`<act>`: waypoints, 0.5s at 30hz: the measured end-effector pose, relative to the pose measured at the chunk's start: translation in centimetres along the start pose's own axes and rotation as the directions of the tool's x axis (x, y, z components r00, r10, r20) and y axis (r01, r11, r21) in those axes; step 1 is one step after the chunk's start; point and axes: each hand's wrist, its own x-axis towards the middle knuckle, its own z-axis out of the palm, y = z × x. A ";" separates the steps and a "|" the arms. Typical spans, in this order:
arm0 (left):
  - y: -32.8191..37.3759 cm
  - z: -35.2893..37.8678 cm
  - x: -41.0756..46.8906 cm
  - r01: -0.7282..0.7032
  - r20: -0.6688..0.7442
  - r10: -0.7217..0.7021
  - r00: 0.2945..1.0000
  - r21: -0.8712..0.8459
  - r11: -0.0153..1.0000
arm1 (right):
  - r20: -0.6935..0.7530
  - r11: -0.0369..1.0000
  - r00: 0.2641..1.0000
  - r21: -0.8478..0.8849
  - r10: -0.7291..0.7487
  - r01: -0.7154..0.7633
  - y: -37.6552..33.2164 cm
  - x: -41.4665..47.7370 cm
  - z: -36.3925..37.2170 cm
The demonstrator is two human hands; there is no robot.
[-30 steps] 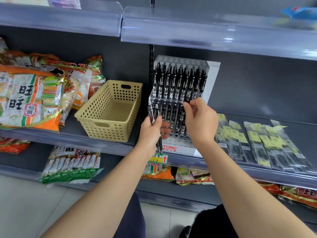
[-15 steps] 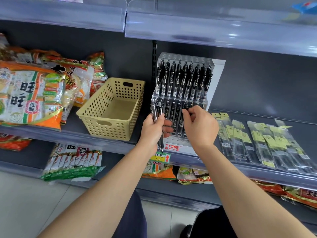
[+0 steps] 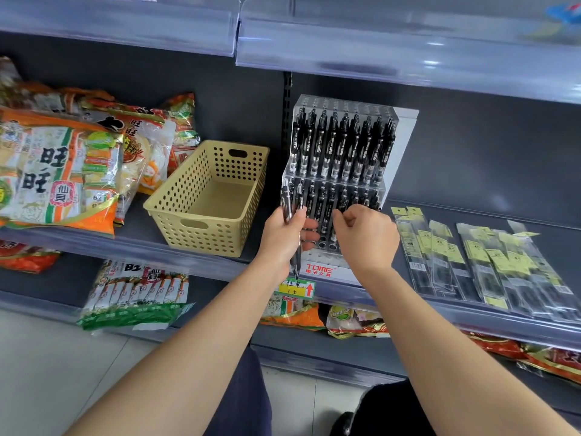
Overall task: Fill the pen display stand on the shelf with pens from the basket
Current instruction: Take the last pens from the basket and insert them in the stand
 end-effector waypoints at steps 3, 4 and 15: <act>0.0 -0.1 -0.2 0.000 0.033 0.000 0.999 0.005 1.000 | -0.002 1.000 1.000 0.017 0.002 -0.002 0.0 -0.1 0.0; 0.0 -0.1 -0.2 0.000 0.041 -0.001 0.999 0.009 1.000 | -0.009 0.999 1.000 0.043 0.004 -0.004 0.0 -0.2 0.0; 0.2 -0.4 -0.6 -0.061 0.139 0.069 0.988 -0.056 0.997 | 0.211 0.844 0.977 0.521 0.018 -0.128 -2.3 0.8 -2.4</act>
